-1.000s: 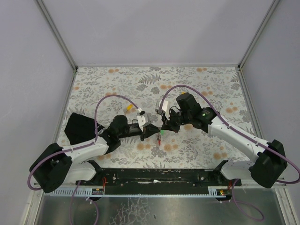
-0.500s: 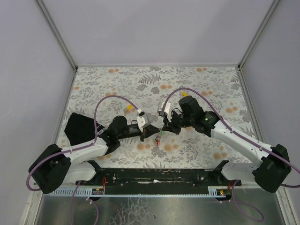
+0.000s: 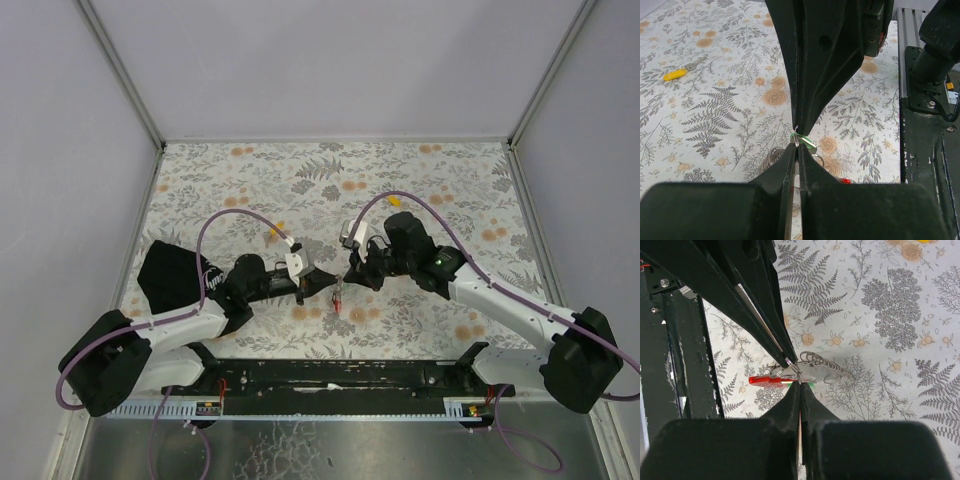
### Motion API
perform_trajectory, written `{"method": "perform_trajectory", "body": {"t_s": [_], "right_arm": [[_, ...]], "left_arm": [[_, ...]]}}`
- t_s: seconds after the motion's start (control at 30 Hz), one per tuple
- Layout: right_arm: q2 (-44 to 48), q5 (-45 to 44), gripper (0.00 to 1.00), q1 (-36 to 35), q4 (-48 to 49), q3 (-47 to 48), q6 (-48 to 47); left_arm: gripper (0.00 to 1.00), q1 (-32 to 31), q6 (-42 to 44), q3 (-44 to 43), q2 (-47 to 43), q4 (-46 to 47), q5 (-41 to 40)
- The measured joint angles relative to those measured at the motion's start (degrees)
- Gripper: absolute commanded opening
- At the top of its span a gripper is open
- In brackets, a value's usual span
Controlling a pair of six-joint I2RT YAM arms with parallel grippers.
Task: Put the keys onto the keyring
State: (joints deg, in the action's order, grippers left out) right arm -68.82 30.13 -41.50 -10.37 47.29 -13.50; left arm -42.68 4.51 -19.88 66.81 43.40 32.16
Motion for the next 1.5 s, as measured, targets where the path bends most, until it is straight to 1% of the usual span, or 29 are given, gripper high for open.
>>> {"method": "perform_trajectory", "body": {"t_s": [0.37, 0.77, 0.87, 1.0, 1.07, 1.3, 1.5], "right_arm": [[-3.89, 4.66, 0.0, 0.74, 2.56, -0.11, 0.92], [-5.42, 6.43, 0.0, 1.09, 2.75, -0.11, 1.68], [-4.83, 6.43, 0.0, 1.09, 1.68, 0.13, 1.27], [-3.67, 5.9, 0.0, 1.11, -2.05, 2.29, -0.31], [-3.39, 5.88, 0.0, 1.11, -3.37, 3.61, -1.05], [-3.19, 5.99, 0.0, 1.11, -5.92, 6.14, -2.67], [-3.19, 6.01, 0.0, 1.11, -7.65, 6.58, -3.28]], "left_arm": [[0.0, -0.02, -0.72, 1.79, 0.15, 4.02, -0.02], [0.0, -0.04, -0.81, 2.45, 0.13, 4.52, -0.02], [0.12, -0.07, -0.61, 2.45, -0.26, 4.07, -0.24], [0.27, -0.09, 0.24, 2.43, -2.01, 3.08, -1.09], [0.32, -0.09, 0.44, 2.29, -2.47, 2.69, -1.36], [0.36, -0.09, 0.85, 0.66, -2.49, -0.42, -1.57], [0.34, -0.09, 0.92, -0.26, -2.08, -1.25, -1.53]]}}
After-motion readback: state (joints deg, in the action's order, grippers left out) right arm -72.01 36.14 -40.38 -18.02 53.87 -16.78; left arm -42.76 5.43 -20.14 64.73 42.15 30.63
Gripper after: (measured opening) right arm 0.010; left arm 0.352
